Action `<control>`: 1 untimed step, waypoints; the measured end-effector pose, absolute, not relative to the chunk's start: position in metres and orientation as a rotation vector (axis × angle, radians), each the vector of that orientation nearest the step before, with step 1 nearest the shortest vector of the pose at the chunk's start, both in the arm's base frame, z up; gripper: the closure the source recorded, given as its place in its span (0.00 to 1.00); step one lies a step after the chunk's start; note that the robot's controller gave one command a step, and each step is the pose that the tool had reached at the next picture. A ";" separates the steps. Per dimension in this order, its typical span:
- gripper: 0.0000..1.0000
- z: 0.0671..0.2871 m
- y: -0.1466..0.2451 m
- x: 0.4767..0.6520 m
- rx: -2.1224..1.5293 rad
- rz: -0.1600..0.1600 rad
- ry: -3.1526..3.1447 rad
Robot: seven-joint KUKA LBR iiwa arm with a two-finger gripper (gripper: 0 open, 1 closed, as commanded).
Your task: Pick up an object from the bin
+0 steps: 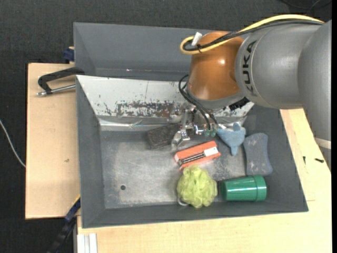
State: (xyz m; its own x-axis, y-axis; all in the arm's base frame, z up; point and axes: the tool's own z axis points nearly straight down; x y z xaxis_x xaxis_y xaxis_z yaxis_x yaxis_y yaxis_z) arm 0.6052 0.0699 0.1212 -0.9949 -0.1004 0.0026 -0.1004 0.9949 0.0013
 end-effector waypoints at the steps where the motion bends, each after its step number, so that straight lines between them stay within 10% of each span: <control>1: 1.00 0.173 0.069 0.611 0.120 -0.004 -3.152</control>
Offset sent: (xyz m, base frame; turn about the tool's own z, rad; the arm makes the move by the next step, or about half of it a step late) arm -0.0001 0.0002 0.0011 0.0000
